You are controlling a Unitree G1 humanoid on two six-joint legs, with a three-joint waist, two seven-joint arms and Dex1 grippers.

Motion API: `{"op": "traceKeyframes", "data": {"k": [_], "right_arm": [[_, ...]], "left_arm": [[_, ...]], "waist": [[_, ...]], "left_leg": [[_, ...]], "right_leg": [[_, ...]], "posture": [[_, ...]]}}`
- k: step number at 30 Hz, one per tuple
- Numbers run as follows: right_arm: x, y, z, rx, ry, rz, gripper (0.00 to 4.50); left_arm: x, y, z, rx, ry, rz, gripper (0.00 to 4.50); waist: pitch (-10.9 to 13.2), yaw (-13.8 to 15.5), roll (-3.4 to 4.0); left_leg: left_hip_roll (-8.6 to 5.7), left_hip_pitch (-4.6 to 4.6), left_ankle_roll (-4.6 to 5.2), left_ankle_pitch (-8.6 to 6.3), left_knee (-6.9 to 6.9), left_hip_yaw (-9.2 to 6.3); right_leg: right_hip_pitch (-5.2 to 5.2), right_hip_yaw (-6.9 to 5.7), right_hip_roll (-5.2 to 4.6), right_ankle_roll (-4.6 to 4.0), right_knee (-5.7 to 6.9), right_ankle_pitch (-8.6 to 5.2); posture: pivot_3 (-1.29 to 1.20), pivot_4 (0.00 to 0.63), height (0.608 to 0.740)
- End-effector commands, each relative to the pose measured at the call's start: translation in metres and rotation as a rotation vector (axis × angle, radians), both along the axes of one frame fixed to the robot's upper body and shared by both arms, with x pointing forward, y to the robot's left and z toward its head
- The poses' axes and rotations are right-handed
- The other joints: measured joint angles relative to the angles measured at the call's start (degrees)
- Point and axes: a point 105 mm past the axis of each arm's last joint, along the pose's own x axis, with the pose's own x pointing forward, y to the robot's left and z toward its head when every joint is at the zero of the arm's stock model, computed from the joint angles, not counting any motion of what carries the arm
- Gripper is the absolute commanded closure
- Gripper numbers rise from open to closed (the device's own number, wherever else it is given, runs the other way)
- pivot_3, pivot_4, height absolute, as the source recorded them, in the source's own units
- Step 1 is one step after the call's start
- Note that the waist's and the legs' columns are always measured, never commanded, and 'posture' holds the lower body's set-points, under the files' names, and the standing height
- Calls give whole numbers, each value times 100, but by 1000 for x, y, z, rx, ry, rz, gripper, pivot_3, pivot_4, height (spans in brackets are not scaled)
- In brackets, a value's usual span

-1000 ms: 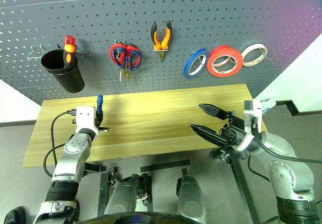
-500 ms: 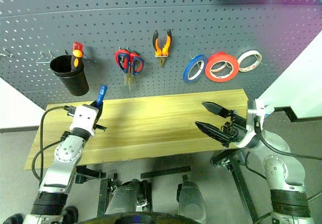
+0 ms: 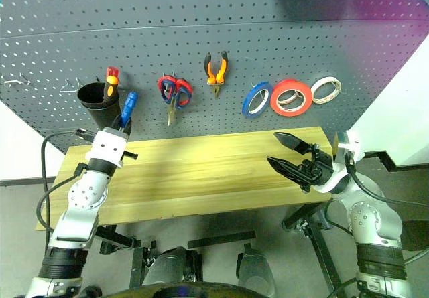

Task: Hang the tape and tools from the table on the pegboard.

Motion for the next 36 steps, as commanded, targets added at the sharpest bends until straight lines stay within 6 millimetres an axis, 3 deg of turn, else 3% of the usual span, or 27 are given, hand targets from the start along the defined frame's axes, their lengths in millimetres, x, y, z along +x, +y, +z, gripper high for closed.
{"op": "traceKeyframes", "data": {"k": [1,15,36], "right_arm": [[-5,3,16,25,-75,43,0],[-6,5,26,99,-104,114,0],[-8,1,34,197,-88,135,0]], "left_arm": [[1,1,34,-3,-114,12,3969],[15,13,89,-15,-259,73,3969],[41,39,133,-109,-329,62,3969]], "waist": [[-18,-1,6],[-68,-2,14],[-88,-9,-8]], "left_leg": [[0,0,0,0,1,0],[2,5,-23,14,14,-1],[0,10,-34,21,18,-1]], "right_leg": [[0,0,0,0,0,0],[8,4,6,0,14,0],[10,8,11,0,25,0]], "posture": [[-114,0,740],[-107,0,740],[-101,0,740]]}}
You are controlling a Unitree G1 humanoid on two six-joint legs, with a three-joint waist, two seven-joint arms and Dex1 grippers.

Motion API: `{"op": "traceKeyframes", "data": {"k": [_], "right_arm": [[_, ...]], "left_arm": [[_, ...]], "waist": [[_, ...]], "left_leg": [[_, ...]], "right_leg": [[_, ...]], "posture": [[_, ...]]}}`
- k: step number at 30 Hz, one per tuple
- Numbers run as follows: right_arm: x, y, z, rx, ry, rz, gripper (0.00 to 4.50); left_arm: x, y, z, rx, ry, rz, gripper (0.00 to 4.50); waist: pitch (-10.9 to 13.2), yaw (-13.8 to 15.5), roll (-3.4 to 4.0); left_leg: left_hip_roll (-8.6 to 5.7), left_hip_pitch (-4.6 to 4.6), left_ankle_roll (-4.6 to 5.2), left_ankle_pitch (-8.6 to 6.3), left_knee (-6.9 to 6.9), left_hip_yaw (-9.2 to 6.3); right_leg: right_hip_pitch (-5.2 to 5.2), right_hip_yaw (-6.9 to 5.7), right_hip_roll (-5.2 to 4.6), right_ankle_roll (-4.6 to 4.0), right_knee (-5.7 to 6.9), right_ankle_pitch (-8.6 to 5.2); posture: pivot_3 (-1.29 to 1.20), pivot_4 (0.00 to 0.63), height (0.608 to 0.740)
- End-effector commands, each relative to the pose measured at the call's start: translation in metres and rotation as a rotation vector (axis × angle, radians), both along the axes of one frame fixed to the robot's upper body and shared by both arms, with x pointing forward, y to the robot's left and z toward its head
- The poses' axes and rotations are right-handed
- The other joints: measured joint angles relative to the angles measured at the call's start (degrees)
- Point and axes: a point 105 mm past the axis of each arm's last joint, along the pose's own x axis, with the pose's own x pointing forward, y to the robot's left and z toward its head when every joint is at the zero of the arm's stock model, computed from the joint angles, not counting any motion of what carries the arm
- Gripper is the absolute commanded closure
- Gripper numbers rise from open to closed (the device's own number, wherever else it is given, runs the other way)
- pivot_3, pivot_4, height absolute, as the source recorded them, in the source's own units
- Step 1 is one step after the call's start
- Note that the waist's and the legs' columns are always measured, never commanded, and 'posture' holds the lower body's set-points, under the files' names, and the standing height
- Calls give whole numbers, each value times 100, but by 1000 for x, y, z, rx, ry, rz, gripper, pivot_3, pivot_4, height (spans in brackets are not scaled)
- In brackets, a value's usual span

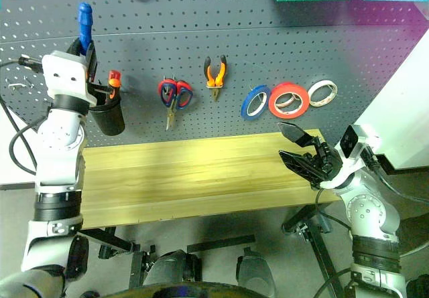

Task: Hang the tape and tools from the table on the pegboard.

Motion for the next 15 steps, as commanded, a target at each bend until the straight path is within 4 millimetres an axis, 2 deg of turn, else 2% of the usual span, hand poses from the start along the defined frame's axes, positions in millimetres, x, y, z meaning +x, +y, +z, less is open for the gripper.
{"op": "traceKeyframes", "data": {"k": [1,15], "right_arm": [[-3,0,8,-4,-38,5,0],[-5,-2,6,-50,-17,-2,0]], "left_arm": [[0,11,16,-8,-61,16,3969],[16,29,-26,-177,38,-16,3969]], "waist": [[-1,-1,-1],[-2,-5,-2]], "left_leg": [[0,0,0,0,0,0],[1,2,-1,1,3,0]], "right_leg": [[0,0,1,0,0,0],[1,2,1,0,5,0]], "posture": [[-103,0,740],[-116,7,740]]}}
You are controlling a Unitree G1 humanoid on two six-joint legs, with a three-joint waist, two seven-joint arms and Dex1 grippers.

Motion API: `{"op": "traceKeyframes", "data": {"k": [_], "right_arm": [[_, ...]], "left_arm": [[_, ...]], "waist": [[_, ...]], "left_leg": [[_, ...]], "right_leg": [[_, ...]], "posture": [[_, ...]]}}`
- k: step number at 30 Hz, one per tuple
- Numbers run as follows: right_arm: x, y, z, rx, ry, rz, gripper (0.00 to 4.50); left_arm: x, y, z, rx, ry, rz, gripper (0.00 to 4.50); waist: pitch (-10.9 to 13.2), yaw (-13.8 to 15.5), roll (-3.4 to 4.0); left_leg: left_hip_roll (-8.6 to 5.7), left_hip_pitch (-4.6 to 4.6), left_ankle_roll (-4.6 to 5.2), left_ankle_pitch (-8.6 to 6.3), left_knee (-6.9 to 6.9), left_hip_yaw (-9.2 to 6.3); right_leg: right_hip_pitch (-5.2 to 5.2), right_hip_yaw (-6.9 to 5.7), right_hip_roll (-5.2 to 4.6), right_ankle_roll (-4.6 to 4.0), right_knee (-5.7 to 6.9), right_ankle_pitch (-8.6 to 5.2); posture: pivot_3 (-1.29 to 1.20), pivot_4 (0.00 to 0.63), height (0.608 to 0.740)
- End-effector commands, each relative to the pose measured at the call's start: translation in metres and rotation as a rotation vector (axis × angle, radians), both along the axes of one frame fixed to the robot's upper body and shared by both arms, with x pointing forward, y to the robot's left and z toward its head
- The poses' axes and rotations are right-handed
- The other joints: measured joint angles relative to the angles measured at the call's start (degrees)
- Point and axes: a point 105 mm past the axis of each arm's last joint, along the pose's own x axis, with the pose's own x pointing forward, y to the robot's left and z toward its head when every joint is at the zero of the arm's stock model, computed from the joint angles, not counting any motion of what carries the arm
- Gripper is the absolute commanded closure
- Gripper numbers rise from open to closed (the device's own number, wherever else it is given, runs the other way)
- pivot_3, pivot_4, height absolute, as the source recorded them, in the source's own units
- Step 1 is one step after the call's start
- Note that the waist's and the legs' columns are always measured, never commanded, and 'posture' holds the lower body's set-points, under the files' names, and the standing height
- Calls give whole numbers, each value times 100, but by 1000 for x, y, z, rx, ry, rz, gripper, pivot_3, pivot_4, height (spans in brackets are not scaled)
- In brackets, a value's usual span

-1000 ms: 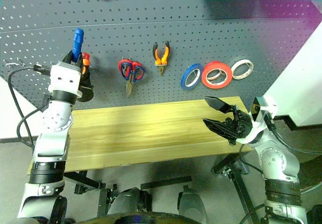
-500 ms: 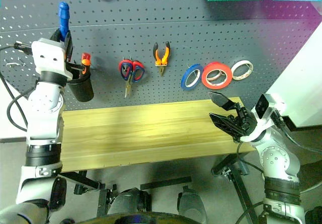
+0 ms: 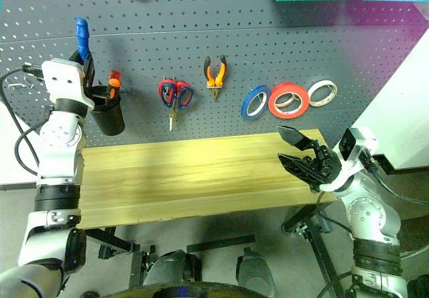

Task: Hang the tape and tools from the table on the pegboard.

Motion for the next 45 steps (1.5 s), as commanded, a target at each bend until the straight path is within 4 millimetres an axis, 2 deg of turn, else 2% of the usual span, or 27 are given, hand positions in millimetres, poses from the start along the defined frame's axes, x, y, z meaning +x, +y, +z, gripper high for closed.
{"op": "traceKeyframes", "data": {"k": [1,10,16,22,27,33,36,39,42,45], "right_arm": [[-3,0,13,-20,-54,5,0],[-2,-1,12,-42,-44,0,0],[0,1,11,-47,-41,-2,0],[1,1,11,-47,-42,-8,0],[2,2,11,-48,-40,-7,0],[4,2,11,-46,-40,-5,0],[6,2,10,-50,-40,-6,0],[8,3,11,-49,-45,-4,0],[10,3,10,-49,-44,-8,0],[13,4,7,-67,-45,-17,0]], "left_arm": [[-2,7,6,-56,-41,3,3969],[-7,16,-24,-107,25,39,3969],[-10,19,-36,-137,47,52,2008],[-10,18,-31,-140,32,40,14],[-12,13,-16,-136,-15,26,14],[-17,5,25,-67,-128,1,14],[-19,-6,43,-47,-173,-41,14],[-20,-27,51,-42,-178,-130,14],[-21,-66,42,-48,-111,-348,14],[-26,-95,32,-26,-52,-492,14]], "waist": [[0,-1,-1],[-1,-5,-1],[-1,0,-2],[-2,5,-3],[-4,2,-5],[-4,3,-6],[-4,7,-6],[-7,8,-2],[-7,13,-2],[-7,8,-2]], "left_leg": [[0,0,0,0,1,0],[0,2,0,0,3,0],[2,4,1,-1,6,0],[1,5,1,-1,8,0],[1,5,2,-1,12,0],[1,5,1,-1,16,0],[3,2,6,-4,35,0],[4,1,18,-13,55,0],[4,1,19,-14,66,-2],[5,1,19,-14,70,-2]], "right_leg": [[0,0,0,0,1,0],[0,2,0,0,6,0],[1,3,0,0,11,0],[2,4,-1,0,13,0],[3,3,-1,0,14,0],[2,4,-1,0,20,0],[4,4,0,0,28,0],[13,4,-1,0,29,-1],[17,4,0,1,34,0],[17,4,0,1,37,0]], "posture": [[-121,10,740],[-116,10,740],[-116,8,740],[-118,8,740],[-113,7,740],[-100,4,740],[-98,2,740],[-94,0,740],[-94,0,740],[-92,0,740]]}}
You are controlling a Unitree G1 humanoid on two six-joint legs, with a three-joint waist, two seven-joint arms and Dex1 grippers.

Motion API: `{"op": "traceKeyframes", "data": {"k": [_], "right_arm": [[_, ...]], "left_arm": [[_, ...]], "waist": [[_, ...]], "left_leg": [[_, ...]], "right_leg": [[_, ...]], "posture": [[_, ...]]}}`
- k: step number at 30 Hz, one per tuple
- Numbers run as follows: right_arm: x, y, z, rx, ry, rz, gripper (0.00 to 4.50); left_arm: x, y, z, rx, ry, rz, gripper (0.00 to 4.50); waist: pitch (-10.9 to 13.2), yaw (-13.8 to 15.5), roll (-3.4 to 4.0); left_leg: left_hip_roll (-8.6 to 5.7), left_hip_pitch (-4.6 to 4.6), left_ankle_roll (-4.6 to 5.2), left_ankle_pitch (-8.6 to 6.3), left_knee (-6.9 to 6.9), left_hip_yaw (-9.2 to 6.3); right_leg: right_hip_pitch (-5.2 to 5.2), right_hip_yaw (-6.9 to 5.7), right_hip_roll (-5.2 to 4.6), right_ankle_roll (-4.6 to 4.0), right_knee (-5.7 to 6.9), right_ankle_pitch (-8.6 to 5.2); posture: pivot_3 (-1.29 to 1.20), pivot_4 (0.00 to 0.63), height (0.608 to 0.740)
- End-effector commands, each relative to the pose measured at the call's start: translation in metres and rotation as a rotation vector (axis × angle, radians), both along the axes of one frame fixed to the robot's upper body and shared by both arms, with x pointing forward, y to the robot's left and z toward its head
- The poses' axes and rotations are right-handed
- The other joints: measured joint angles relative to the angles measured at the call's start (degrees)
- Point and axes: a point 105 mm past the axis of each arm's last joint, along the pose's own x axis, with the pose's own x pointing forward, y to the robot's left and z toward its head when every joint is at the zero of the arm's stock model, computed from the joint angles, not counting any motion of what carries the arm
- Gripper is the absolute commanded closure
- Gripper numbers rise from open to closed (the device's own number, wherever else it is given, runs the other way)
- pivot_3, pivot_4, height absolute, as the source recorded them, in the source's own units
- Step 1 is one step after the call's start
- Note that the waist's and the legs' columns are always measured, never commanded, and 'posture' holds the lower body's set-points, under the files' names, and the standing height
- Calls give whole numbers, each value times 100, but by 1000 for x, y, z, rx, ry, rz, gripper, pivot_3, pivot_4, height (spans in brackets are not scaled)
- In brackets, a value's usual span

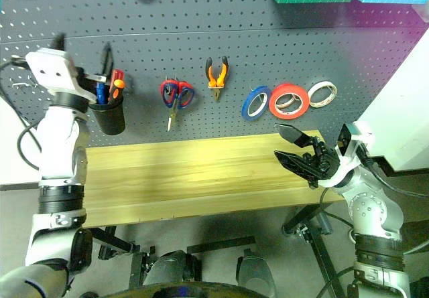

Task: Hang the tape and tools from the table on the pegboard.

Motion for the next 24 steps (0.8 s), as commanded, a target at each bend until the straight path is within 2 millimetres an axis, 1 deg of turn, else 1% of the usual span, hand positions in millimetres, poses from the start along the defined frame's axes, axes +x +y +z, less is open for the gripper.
{"op": "traceKeyframes", "data": {"k": [1,2,4,5,6,8,9,10,12,13,14,15,16,18,19,21,24], "right_arm": [[4,3,2,-21,-37,-7,0],[5,3,1,-24,-37,-9,0],[9,4,-1,-35,-41,-33,0],[10,6,-2,-40,-39,-36,0],[10,8,-5,-58,-37,-38,0],[14,12,-15,-92,-27,-59,0],[15,14,-19,-93,-19,-70,0],[17,15,-23,-96,-11,-81,0],[21,18,-31,-108,16,-112,0],[22,19,-35,-100,47,-122,0],[23,22,-41,-91,97,-136,0],[24,24,-45,-84,132,-145,0],[24,25,-47,-69,162,-155,0],[27,28,-63,-123,210,-242,0],[28,30,-74,-151,241,-288,0],[29,32,-89,-181,280,-370,0],[35,31,-104,-218,309,-513,0]], "left_arm": [[-9,-33,1,50,14,-161,14],[-11,-39,-3,62,35,-204,14],[-11,-48,-18,74,104,-266,14],[-12,-52,-30,71,160,-305,14],[-11,-56,-42,61,224,-337,14],[-14,-63,-59,70,275,-369,14],[-16,-70,-73,93,318,-389,14],[-20,-74,-83,123,329,-398,14],[-24,-79,-100,94,386,-418,14],[-28,-80,-110,94,400,-406,14],[-31,-78,-121,50,437,-395,14],[-34,-76,-128,22,460,-385,14],[-36,-74,-133,20,463,-367,14],[-39,-70,-143,6,496,-352,14],[-40,-64,-148,0,506,-325,14],[-41,-53,-156,-11,516,-273,14],[-44,-40,-168,-32,539,-212,14]], "waist": [[0,0,0],[-1,-5,2],[-11,-17,19],[-16,-20,26],[-21,-23,34],[-24,-19,36],[-25,-14,35],[-25,-9,35],[-25,-1,36],[-25,4,36],[-27,3,38],[-29,2,40],[-29,2,40],[-29,5,40],[-30,8,42],[-36,6,48],[-45,-6,61]], "left_leg": [[-1,0,0,0,0,0],[-1,0,0,0,0,0],[-2,0,-1,1,0,1],[-2,0,-2,1,0,3],[-2,1,-2,1,-1,3],[0,2,-2,2,-1,3],[0,3,-2,1,-1,2],[0,3,-2,1,0,2],[0,3,-1,1,2,3],[2,2,-1,1,2,3],[6,1,-1,0,1,2],[8,1,-1,0,1,2],[11,1,-1,0,0,2],[13,0,5,-4,-1,0],[14,0,10,-8,-1,-1],[13,1,27,-20,-1,0],[10,2,34,-26,0,3]], "right_leg": [[0,0,0,0,0,0],[-2,0,2,0,2,0],[-2,2,8,0,1,0],[-4,3,8,0,2,0],[-5,5,9,0,2,0],[-3,5,11,0,2,0],[-3,5,11,0,2,0],[-2,5,11,0,2,0],[-3,8,10,0,1,0],[-3,9,10,0,1,0],[-5,9,9,-1,1,0],[-6,9,7,-1,1,0],[-7,11,6,-1,2,-1],[-10,11,6,-2,3,-1],[-14,10,6,-3,3,-1],[-30,10,4,-3,2,-1],[-31,11,-2,-3,2,-1]], "posture": [[-92,0,740],[-89,0,740],[-89,0,740],[-89,0,740],[-85,0,740],[-85,0,740],[-80,0,740],[-82,0,740],[-80,0,740],[-84,0,740],[-81,0,740],[-81,0,740],[-82,0,740],[-77,0,740],[-78,0,740],[-77,0,740],[-80,0,740]]}}
